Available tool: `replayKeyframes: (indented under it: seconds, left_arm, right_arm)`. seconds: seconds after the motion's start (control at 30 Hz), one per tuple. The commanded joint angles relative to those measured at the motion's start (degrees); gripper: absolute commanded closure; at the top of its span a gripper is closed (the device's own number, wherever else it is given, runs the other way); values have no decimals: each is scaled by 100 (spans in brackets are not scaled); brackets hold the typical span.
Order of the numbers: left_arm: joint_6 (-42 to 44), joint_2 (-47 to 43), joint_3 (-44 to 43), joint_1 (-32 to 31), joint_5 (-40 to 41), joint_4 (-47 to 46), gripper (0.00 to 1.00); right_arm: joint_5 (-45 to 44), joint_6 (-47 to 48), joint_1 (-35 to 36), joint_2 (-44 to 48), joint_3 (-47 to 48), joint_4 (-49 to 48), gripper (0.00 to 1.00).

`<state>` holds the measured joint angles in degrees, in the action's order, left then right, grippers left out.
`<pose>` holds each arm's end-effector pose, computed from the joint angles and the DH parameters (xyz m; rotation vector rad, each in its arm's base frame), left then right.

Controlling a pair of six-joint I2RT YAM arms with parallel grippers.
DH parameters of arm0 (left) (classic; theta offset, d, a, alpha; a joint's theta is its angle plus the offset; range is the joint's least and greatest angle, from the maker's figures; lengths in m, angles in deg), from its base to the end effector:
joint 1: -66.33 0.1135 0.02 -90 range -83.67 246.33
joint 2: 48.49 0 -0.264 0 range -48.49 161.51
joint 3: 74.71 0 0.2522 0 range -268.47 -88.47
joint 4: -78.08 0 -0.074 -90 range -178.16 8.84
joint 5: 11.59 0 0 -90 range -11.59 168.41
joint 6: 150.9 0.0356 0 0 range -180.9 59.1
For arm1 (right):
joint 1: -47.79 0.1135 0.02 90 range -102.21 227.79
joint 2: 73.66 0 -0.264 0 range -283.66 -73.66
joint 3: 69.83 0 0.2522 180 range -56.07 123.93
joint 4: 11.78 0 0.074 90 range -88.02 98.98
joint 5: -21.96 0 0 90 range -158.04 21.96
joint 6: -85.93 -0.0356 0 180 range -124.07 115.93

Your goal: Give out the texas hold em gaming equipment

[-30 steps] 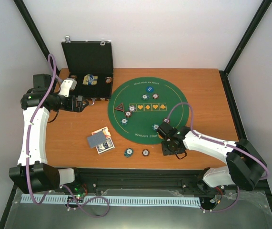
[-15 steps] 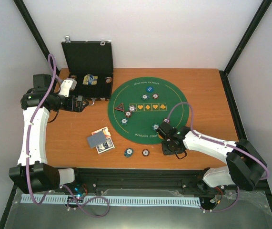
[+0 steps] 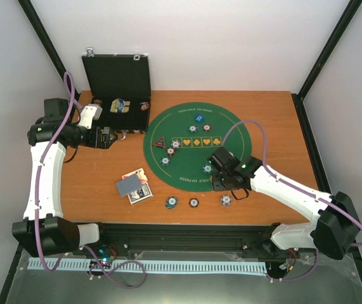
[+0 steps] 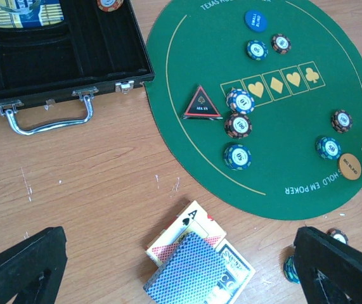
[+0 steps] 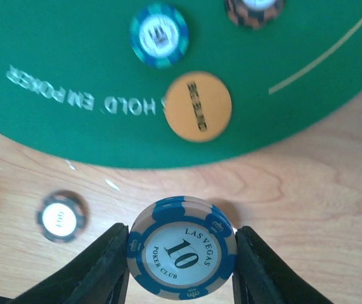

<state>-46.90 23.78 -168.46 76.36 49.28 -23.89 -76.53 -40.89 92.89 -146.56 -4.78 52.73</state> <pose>0.2317 0.0234 0.3696 0.2741 2.4252 -0.4662 0.1628 0.1559 0.2273 -0.1706 2.8052 0.1283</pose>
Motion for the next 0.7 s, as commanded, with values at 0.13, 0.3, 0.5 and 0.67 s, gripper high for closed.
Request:
replayKeyframes:
  seconds: [0.13, 0.3, 0.5, 0.67]
  left_arm:
    - [-54, -74, -149, 39, 3, -37, 0]
    - [-79, -11, -172, 36, -21, -40, 0]
    - [-97, 56, -255, 36, -72, -37, 0]
    - [-73, 145, -350, 38, -82, 6, 0]
  right_arm:
    - [-368, 754, -610, -837, 1569, 137, 74]
    - [-316, 1315, -1317, -2088, 2923, -35, 75]
    - [-233, 1645, -1966, -3836, 4733, -19, 75]
    - [-169, 1746, -2216, -5250, 6090, 219, 75]
